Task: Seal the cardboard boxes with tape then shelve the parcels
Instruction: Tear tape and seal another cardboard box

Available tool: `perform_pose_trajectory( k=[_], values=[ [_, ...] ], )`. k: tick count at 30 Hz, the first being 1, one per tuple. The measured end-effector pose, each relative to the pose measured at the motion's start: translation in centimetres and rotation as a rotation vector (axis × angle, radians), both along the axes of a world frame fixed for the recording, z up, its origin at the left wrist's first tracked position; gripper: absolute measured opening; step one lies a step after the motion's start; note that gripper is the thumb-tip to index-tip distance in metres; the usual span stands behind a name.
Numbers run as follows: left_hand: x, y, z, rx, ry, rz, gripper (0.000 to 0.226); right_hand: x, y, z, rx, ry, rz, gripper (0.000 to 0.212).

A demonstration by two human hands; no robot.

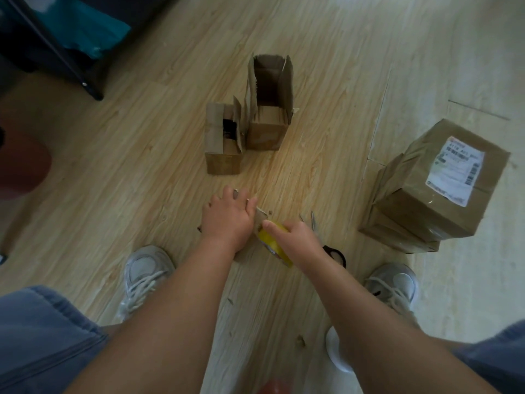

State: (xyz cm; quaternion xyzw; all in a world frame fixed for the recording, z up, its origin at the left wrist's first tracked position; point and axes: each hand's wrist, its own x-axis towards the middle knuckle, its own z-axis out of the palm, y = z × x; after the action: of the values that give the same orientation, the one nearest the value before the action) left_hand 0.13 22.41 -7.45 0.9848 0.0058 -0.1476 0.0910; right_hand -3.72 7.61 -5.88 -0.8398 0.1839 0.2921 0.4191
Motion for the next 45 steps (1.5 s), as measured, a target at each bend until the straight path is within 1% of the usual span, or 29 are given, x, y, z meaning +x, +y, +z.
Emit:
perform_pose_trajectory(
  k=[2,3,6,10,16,18,21,22,24,26,28,30,32,34,36,37,38,40,41,45],
  values=[
    [0.0,-0.2,0.0,0.026,-0.011,-0.008,0.045,-0.5,-0.3,-0.1,0.048,-0.027,-0.026,0.048],
    [0.1,-0.3,0.0,0.033,-0.009,-0.009,0.045,-0.5,-0.3,-0.2,0.039,-0.032,-0.015,0.048],
    [0.5,-0.4,-0.1,0.050,-0.012,-0.022,0.045,0.1,0.1,-0.4,-0.028,-0.008,0.040,0.054],
    [0.8,-0.5,-0.2,0.063,-0.025,-0.023,0.045,0.6,-0.1,-0.9,-0.062,0.049,0.071,0.059],
    [0.1,-0.2,-0.4,-0.004,-0.052,0.016,0.045,0.6,-0.2,-1.3,-0.071,0.117,0.118,0.072],
    [0.5,0.1,-0.2,-0.118,-0.011,0.039,0.046,0.8,-0.4,-1.1,-0.072,0.126,0.123,0.070],
    [0.5,1.3,0.5,-0.468,0.061,0.160,0.047,0.6,-0.8,-1.3,-0.020,0.091,0.074,0.061],
    [0.3,1.7,0.9,-0.532,0.085,0.168,0.049,0.5,-1.0,-1.3,-0.008,0.075,0.051,0.055],
    [-0.4,2.4,1.6,-0.543,0.181,0.123,0.059,0.1,-1.6,-1.1,0.005,0.042,0.023,0.048],
    [-1.3,2.6,1.9,-0.597,0.285,0.136,0.065,-0.1,-2.3,-0.9,0.008,0.016,0.023,0.042],
    [-2.2,2.6,1.6,-0.627,0.266,0.184,0.063,0.0,-3.0,-0.4,0.024,-0.017,-0.007,0.031],
    [-3.2,2.3,1.0,-0.588,0.188,0.218,0.057,0.2,-3.4,0.4,0.035,-0.058,-0.011,0.020],
    [-4.1,1.6,0.8,-0.525,0.168,0.276,0.053,0.5,-3.6,1.2,0.010,-0.085,0.041,0.013],
    [-4.8,0.8,0.9,-0.395,0.159,0.315,0.052,0.9,-3.4,1.5,-0.033,-0.098,0.107,0.010],
    [-5.1,0.0,1.0,-0.176,0.032,0.218,0.047,1.3,-3.0,1.3,-0.092,-0.107,0.193,0.016],
    [-5.1,-0.3,0.9,-0.119,-0.055,0.143,0.043,1.5,-2.7,1.2,-0.115,-0.106,0.228,0.021],
    [-5.0,-0.6,0.8,-0.116,-0.105,0.070,0.039,1.7,-2.5,1.1,-0.134,-0.098,0.255,0.026],
    [-5.0,-0.9,0.7,-0.180,-0.086,-0.011,0.039,2.3,-2.3,1.0,-0.153,-0.090,0.281,0.032],
    [-5.1,-0.8,0.5,-0.200,-0.068,-0.008,0.039,2.6,-2.1,0.9,-0.152,-0.094,0.290,0.033],
    [-5.7,-0.1,-0.4,-0.172,-0.144,0.004,0.036,3.9,-1.5,0.5,-0.200,-0.131,0.436,0.033]
  ],
)
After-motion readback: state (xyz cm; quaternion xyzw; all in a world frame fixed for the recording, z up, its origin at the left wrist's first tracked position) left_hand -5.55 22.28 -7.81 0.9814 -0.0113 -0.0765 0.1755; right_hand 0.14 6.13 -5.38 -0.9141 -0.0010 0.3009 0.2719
